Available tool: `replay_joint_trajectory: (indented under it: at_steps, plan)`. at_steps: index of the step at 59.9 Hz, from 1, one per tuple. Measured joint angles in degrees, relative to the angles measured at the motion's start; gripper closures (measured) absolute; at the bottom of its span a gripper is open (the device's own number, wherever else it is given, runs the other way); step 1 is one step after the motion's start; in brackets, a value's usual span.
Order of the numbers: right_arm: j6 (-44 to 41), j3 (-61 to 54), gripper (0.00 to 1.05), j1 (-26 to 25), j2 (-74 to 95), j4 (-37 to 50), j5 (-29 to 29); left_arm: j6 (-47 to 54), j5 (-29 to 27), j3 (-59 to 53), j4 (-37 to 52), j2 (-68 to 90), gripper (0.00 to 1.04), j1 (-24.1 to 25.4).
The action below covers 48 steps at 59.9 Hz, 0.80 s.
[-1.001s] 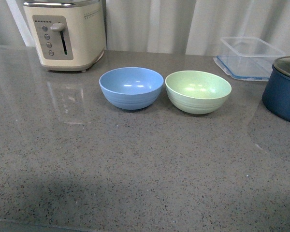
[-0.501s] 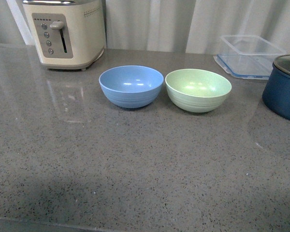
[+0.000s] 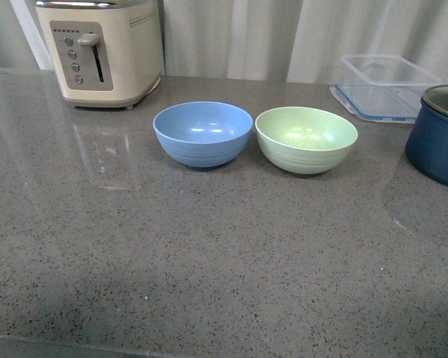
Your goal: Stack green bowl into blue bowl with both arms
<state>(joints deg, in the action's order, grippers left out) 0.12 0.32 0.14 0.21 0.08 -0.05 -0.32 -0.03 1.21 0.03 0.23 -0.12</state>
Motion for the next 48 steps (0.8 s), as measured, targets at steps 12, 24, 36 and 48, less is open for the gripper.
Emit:
replay_joint_trajectory:
  at_steps: [12, 24, 36, 48]
  plan:
    - [-2.03, 2.64, 0.1, -0.7, 6.73, -2.32, -12.74, 0.02, 0.02, 0.0, 0.0, 0.0, 0.57, 0.0]
    - [-0.15, 14.86, 0.1, 9.62, 27.58, 6.51, -10.75, 0.02, -0.02, 0.0, 0.0, -0.04, 0.21, 0.0]
    - [4.2, 37.59, 0.1, 16.83, 58.53, 2.32, -4.17, 0.04, -0.02, 0.0, 0.0, -0.04, 0.07, 0.0]
    - [5.88, 54.86, 0.1, 16.79, 81.0, -3.19, 1.11, 0.04, -0.02, 0.0, 0.0, -0.04, 0.07, 0.0]
